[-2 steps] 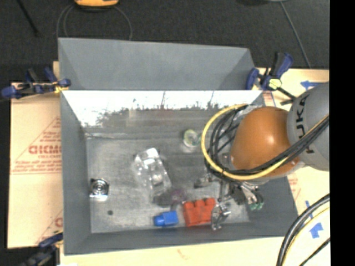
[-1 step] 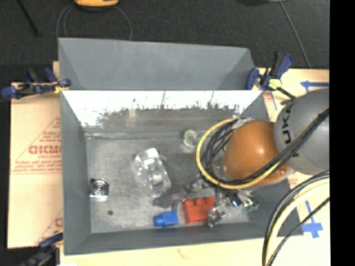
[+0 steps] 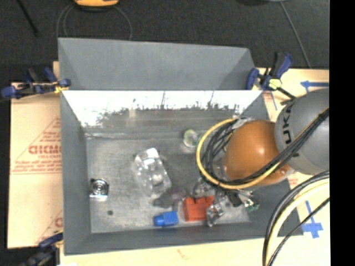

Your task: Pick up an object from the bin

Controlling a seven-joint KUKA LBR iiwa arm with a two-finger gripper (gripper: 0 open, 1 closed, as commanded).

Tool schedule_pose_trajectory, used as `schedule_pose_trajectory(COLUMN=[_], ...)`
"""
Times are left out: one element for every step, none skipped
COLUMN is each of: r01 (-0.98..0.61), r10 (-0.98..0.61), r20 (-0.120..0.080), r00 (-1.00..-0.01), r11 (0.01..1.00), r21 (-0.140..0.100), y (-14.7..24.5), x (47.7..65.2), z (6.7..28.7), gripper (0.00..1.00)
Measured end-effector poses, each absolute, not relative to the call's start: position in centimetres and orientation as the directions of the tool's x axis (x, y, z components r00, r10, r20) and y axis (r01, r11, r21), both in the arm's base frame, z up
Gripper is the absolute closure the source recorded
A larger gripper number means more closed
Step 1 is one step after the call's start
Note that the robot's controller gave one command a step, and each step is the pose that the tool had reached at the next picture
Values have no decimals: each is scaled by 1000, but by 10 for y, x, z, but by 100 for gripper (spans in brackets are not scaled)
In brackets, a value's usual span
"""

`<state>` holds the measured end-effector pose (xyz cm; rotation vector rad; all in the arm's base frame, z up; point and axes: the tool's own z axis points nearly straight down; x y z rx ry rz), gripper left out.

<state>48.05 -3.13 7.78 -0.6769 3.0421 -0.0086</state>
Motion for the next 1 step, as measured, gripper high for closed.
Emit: schedule_pose_trajectory(r01=[-570], r10=[-570], r20=[-9], r00=[-821], r11=[822], r21=[-9], y=[-57], x=[507], z=[248], gripper=[100])
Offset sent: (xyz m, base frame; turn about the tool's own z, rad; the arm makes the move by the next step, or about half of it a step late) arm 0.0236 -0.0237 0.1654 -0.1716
